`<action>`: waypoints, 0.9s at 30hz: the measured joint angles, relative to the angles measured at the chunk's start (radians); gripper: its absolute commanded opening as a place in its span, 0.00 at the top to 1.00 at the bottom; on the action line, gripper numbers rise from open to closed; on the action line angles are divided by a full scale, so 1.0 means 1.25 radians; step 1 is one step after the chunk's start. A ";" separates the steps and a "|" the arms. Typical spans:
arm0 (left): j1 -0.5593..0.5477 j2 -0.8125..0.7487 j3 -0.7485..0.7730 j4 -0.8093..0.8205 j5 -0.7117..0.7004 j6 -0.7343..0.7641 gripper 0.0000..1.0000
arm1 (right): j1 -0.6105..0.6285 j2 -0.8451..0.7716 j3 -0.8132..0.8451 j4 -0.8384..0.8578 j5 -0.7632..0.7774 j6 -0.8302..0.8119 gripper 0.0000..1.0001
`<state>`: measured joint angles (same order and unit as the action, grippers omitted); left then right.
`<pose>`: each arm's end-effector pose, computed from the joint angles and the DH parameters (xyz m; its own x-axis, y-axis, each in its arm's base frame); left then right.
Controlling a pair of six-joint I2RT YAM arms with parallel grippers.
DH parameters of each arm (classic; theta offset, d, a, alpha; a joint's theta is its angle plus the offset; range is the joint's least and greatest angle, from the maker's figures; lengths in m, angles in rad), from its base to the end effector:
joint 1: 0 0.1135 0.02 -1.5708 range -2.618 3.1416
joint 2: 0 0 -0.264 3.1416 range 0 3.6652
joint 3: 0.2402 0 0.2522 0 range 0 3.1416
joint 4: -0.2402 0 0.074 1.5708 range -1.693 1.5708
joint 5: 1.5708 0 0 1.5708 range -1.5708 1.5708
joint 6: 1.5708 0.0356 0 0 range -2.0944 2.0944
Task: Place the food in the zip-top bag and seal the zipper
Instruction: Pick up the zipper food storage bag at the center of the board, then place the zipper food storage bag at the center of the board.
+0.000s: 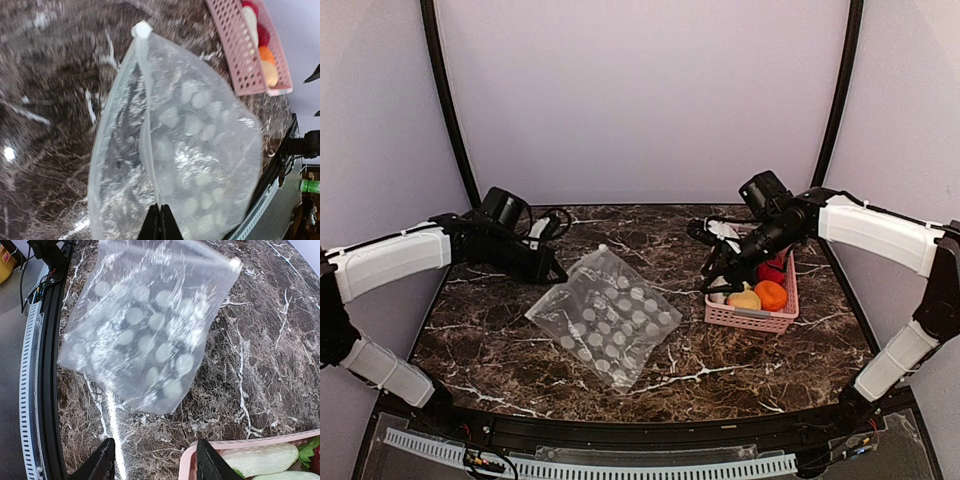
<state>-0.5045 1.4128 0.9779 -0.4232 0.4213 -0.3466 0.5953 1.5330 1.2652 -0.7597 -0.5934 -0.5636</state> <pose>0.2517 -0.1556 0.2448 -0.8523 0.1165 -0.5099 0.4101 0.7540 -0.5131 0.2502 0.1935 0.2817 -0.2229 -0.6859 -0.6927 -0.9740 0.1868 0.1285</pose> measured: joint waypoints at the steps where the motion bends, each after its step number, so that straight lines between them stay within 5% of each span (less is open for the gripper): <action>1: 0.000 -0.027 0.038 -0.028 -0.030 0.015 0.99 | -0.003 0.000 0.000 0.002 -0.003 0.003 0.47; 6: -0.007 -0.137 0.252 -0.135 -0.181 0.105 0.99 | -0.062 0.000 0.012 0.010 -0.072 0.025 0.47; 11: -0.087 -0.141 0.311 -0.191 -0.274 0.159 0.99 | -0.133 -0.001 0.028 0.051 -0.140 0.058 0.47; 18: -0.322 0.103 0.270 -0.197 -0.339 0.157 0.57 | -0.151 0.003 0.018 0.110 -0.170 0.079 0.47; 22: -0.419 0.196 0.286 -0.217 -0.422 0.132 0.48 | -0.151 0.003 -0.023 0.131 -0.174 0.082 0.47; 27: -0.481 0.155 0.322 -0.184 -0.624 0.059 0.46 | -0.151 0.010 -0.048 0.144 -0.174 0.082 0.47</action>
<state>-1.1061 1.6070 1.3808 -0.6529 -0.3592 -0.2733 0.4068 1.5455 1.2057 -0.5800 -0.8112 -0.4614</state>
